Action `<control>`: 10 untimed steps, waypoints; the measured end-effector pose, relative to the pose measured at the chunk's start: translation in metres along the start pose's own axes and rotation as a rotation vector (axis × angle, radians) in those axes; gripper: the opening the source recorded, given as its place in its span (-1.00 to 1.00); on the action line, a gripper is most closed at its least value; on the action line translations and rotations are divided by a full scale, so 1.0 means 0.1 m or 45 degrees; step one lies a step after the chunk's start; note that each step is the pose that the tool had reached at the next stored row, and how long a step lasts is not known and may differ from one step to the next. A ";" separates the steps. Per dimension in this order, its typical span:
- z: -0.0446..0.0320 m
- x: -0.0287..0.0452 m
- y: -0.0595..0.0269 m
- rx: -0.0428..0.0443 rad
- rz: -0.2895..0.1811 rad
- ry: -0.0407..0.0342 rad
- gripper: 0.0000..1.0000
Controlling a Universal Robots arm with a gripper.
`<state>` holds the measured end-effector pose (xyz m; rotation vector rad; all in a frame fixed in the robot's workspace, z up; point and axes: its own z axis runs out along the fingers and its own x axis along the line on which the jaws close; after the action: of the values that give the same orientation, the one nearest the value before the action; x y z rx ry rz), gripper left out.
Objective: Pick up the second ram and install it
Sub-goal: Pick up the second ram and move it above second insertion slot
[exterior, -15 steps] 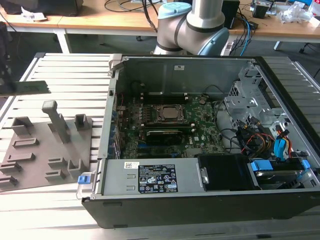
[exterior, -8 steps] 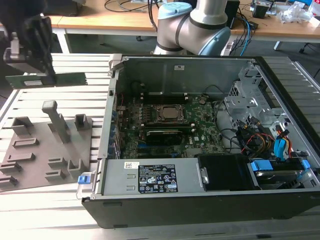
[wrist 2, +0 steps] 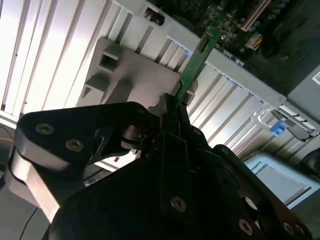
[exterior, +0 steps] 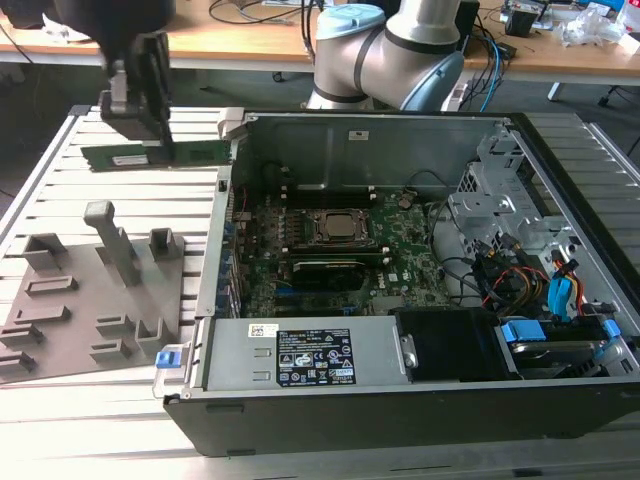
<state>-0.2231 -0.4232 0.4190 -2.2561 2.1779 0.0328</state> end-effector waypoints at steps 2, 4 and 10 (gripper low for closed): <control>-0.001 -0.017 -0.175 0.000 0.000 0.0001 -0.72; -0.001 -0.030 -0.320 -0.001 0.000 -0.0001 -0.72; -0.003 -0.045 -0.673 -0.002 0.000 -0.0001 -0.72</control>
<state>-0.1560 -0.4163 0.4187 -2.2566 2.1787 0.0344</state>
